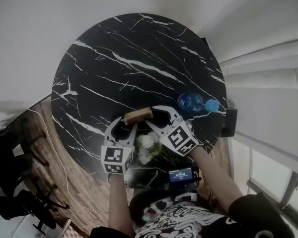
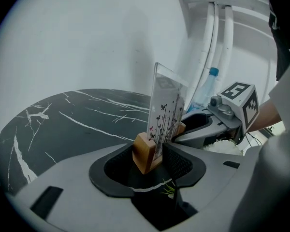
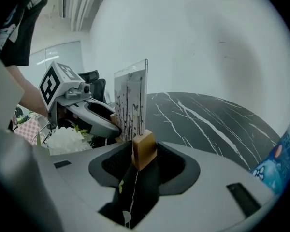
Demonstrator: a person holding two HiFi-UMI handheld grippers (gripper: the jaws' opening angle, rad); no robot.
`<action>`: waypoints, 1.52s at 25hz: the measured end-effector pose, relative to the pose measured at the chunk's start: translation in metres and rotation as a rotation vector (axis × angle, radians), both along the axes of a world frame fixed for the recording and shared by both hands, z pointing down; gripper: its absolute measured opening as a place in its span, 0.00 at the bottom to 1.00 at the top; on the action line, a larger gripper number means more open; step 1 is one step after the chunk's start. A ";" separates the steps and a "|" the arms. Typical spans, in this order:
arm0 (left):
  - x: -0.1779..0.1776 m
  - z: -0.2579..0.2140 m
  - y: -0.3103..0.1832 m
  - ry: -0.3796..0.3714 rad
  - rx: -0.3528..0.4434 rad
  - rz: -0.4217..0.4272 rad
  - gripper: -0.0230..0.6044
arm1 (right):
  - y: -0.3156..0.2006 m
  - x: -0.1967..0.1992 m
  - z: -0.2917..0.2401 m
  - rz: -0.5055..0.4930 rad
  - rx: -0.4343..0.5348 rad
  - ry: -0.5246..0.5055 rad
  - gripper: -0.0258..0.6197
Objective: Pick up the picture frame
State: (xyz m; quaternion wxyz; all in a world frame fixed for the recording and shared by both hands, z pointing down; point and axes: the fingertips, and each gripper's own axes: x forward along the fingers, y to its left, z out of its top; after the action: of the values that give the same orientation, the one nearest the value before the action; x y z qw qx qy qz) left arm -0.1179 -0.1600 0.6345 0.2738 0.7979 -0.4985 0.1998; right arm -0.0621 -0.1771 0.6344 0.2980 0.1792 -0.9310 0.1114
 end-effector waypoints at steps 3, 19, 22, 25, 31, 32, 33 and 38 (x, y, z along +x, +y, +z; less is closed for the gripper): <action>-0.001 0.001 0.000 0.002 -0.001 -0.014 0.34 | 0.000 0.000 0.000 -0.002 0.005 -0.001 0.29; 0.000 0.000 -0.002 0.026 -0.040 -0.040 0.34 | -0.001 0.003 -0.002 0.041 -0.058 -0.004 0.28; 0.000 0.000 -0.002 0.046 -0.052 -0.048 0.33 | -0.001 0.004 -0.002 0.051 -0.069 -0.008 0.28; 0.000 0.000 -0.002 0.061 -0.063 -0.053 0.33 | 0.000 0.004 -0.003 0.062 -0.079 -0.012 0.28; 0.001 -0.007 -0.003 0.078 -0.063 -0.062 0.33 | -0.001 0.006 -0.008 0.094 -0.107 -0.059 0.28; 0.001 -0.008 -0.003 0.080 -0.064 -0.060 0.33 | -0.001 0.006 -0.008 0.096 -0.106 -0.060 0.28; 0.001 -0.008 -0.003 0.084 -0.066 -0.059 0.33 | -0.002 0.006 -0.009 0.097 -0.106 -0.059 0.28; 0.002 -0.012 -0.005 0.134 -0.081 -0.061 0.33 | -0.003 0.008 -0.015 0.112 -0.101 -0.061 0.28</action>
State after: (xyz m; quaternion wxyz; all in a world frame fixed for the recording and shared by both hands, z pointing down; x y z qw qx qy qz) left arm -0.1157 -0.1649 0.6220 0.3446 0.7822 -0.4945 0.1576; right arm -0.0540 -0.1803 0.6198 0.2712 0.2123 -0.9214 0.1800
